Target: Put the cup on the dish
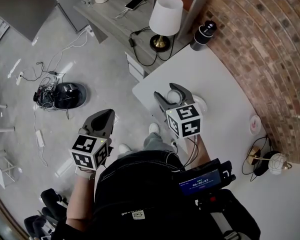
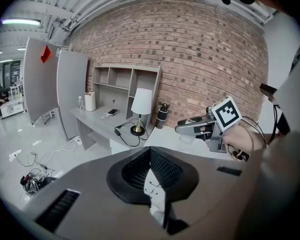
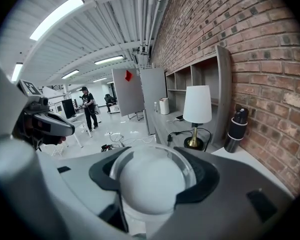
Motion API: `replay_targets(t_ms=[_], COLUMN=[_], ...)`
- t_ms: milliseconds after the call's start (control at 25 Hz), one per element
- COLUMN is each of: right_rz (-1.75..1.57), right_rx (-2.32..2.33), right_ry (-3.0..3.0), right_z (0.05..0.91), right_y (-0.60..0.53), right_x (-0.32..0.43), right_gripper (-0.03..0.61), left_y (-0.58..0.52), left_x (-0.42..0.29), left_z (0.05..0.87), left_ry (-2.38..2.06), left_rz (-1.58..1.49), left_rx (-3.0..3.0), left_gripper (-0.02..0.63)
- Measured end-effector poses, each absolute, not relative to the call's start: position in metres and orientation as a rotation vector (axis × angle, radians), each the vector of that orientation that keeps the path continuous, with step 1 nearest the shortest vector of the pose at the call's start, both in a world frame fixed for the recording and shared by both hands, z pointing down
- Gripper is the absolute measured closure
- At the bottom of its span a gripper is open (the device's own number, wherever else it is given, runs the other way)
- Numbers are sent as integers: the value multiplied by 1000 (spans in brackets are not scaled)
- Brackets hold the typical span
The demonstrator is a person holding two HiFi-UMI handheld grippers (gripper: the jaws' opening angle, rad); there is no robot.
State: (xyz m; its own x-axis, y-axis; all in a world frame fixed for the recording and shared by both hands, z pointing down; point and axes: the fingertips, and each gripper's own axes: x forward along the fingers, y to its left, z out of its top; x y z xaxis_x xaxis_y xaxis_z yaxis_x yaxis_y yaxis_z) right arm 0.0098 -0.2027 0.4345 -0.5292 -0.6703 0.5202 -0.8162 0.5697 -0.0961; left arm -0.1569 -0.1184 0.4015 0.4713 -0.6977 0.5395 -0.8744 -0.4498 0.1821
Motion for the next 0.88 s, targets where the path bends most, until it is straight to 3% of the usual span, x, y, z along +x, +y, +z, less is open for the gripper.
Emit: replay_targets(t_ms=[880], right_rz=[548], right_rx=[1306], right_ry=[-2215], right_z=[510], right_y=[-238], right_x=[98], right_gripper=[314], left_y=[-145], left_x=[-112], left_z=[422], left_ry=[-1238], left_rz=[683], left_rx=[2246], left_gripper=[607])
